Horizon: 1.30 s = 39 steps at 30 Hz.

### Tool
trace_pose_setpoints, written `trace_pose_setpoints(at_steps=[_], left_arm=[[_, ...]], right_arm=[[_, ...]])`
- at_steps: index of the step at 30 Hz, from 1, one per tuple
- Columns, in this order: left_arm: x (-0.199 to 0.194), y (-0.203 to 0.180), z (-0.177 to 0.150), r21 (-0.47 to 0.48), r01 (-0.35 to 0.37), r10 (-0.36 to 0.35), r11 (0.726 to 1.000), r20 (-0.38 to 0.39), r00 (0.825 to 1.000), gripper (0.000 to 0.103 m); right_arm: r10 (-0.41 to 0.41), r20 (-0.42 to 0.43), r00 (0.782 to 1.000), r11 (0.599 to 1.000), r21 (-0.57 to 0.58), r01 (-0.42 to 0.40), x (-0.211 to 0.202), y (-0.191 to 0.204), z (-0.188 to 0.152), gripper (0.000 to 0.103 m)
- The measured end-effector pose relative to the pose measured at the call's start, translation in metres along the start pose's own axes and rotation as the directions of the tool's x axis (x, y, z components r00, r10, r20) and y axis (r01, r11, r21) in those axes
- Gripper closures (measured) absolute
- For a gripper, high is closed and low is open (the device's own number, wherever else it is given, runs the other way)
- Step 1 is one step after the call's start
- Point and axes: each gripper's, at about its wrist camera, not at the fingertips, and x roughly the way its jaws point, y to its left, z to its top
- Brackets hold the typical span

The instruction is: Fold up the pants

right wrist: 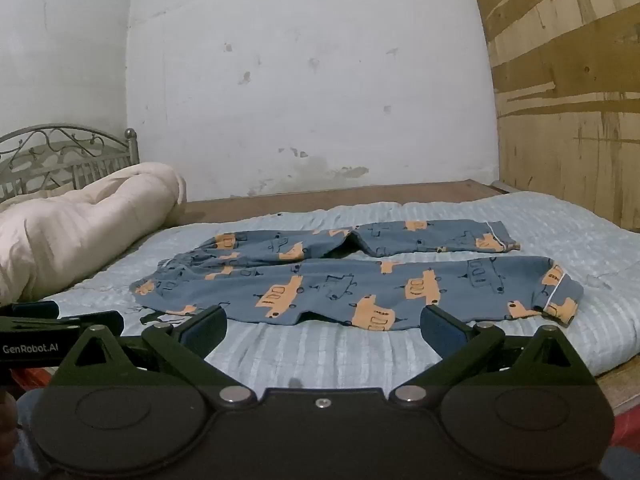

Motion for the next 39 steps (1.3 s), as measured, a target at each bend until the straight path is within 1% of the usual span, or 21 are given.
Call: trace_pose_setpoints(at_steps=[39], left_arm=[[0.0002,0.0003,0.0002,0.001,-0.002,0.002,1.000,-0.006,1.000,0.001]], right_arm=[[0.001,-0.002,1.000,1.000,0.005,-0.001,-0.0002,-0.0015,-0.0014,0.001]])
